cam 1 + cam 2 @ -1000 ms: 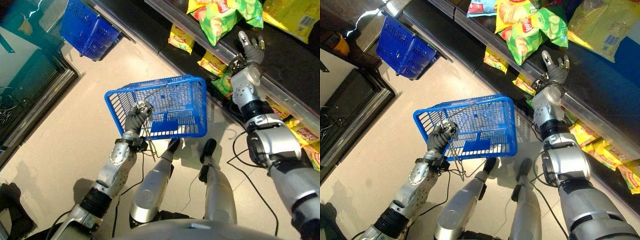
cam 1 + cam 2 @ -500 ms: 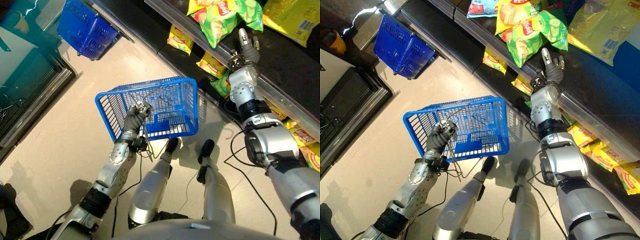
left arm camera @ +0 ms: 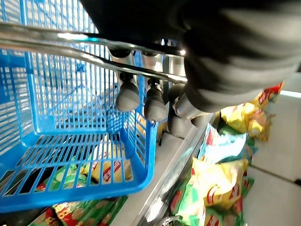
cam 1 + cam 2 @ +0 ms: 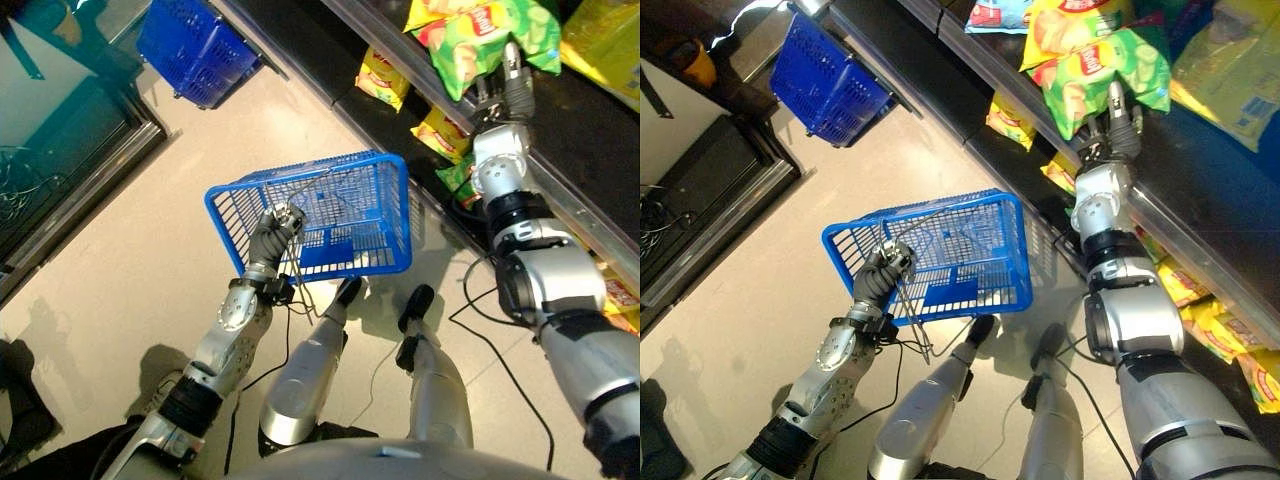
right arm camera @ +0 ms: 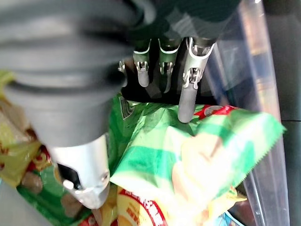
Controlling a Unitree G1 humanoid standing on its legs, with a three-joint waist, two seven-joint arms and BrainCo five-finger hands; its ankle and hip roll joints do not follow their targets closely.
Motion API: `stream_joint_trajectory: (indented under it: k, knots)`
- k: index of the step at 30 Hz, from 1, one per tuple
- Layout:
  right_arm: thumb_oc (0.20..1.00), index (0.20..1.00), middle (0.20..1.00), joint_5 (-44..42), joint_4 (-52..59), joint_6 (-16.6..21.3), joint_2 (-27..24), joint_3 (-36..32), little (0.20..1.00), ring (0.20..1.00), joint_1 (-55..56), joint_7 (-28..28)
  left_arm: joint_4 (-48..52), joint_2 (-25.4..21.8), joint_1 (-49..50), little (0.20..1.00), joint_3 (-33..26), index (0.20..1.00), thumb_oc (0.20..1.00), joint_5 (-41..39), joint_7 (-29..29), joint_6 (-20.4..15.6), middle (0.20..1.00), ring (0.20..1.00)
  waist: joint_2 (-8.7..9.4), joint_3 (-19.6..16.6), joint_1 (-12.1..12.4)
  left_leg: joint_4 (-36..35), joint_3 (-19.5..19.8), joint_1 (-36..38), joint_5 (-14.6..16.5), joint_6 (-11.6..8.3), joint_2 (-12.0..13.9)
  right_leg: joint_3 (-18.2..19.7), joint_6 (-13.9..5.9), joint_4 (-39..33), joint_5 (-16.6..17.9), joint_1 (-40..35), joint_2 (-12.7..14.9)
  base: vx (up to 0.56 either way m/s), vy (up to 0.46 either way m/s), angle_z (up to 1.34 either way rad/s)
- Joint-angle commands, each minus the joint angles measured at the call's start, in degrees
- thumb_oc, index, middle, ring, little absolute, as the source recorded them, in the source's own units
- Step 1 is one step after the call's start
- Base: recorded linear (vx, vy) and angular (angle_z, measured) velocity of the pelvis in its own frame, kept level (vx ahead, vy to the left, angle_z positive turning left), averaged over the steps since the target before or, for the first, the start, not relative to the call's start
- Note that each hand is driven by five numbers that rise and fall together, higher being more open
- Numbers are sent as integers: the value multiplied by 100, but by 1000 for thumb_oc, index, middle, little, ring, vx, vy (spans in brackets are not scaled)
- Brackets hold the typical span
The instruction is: Pick up the snacks into the basket
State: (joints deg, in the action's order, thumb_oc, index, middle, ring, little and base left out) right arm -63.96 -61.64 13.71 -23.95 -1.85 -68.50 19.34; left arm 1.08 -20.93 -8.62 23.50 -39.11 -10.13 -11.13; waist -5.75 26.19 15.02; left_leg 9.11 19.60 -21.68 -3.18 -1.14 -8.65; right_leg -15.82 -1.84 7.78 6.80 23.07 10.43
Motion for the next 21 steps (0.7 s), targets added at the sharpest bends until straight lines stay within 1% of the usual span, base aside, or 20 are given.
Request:
stream_joint_trajectory:
  k: [1, 6, 10, 16, 17, 18, 19, 20, 21]
  knots:
    - [1000, 1000, 1000, -95, 228, 173, -428, 184, 1000, 1000, -260, -32, 973, -129, -94, 200, -194, 200, 200, 77, 215, -713, 200, 200, -100, -239, 139, 207, -119, 27, 474, -92, -167, 281, -646, 277, -942, -658, 384, 23, -26, 20]
    - [1000, 1000, 1000, -22, 141, 103, -606, 256, 1000, 1000, -332, -10, 1003, -179, -96, 200, -230, 200, 200, 42, 231, -718, 200, 200, -137, -256, 236, 197, -3, 16, 459, -102, -214, 177, -645, 320, -980, -676, 425, 24, -18, 21]
    - [1000, 1000, 1000, -35, 104, 93, -684, 251, 1000, 1000, -383, -16, 1006, -184, -118, 200, -236, 200, 200, 28, 229, -729, 200, 200, -130, -261, 287, 195, 39, -2, 452, -105, -222, 98, -649, 330, -993, -700, 443, 23, -16, 7]
    - [1000, 1000, 1000, 38, -59, 48, -983, 251, 1000, 1000, -475, 52, 1059, -192, -105, 200, -242, 200, 200, -7, 229, -744, 200, 200, -155, -232, 394, 234, 135, -36, 456, -117, -269, -27, -658, 420, -1036, -700, 499, 36, -24, 13]
    - [1000, 1000, 1000, 46, -36, 48, -1024, 266, 1000, 1000, -483, 58, 1066, -195, -107, 200, -244, 200, 200, -5, 231, -752, 200, 200, -142, -257, 394, 229, 132, 13, 579, -111, -243, -9, -668, 439, -1182, -752, 481, 118, -79, 7]
    - [1000, 1000, 1000, 48, -18, 52, -1069, 268, 1000, 1000, -476, 61, 1066, -207, -109, 200, -253, 200, 200, 7, 230, -760, 200, 200, -152, -257, 402, 229, 145, 13, 584, -114, -247, -32, -667, 459, -1196, -756, 492, 37, -28, 18]
    - [1000, 1000, 1000, 66, 10, 67, -1109, 281, 1000, 1000, -472, 66, 1079, -228, -102, 200, -256, 200, 200, 9, 236, -773, 200, 200, -180, -224, 423, 244, 191, -37, 471, -125, -286, -89, -652, 481, -1092, -715, 528, 42, -21, 24]
    - [1000, 1000, 1000, 74, 32, 69, -1147, 302, 1000, 1000, -494, 56, 1086, -228, -94, 200, -273, 200, 200, 10, 237, -782, 200, 200, -153, -262, 430, 227, 171, 8, 579, -120, -256, -79, -669, 481, -1219, -777, 513, 47, -26, 35]
    - [1000, 1000, 1000, 63, 39, 71, -1163, 302, 1000, 1000, -498, 49, 1096, -230, -86, 200, -281, 200, 200, 10, 240, -789, 200, 200, -154, -257, 441, 244, 174, 17, 610, -125, -259, -97, -666, 499, -1253, -794, 519, 132, -82, 40]
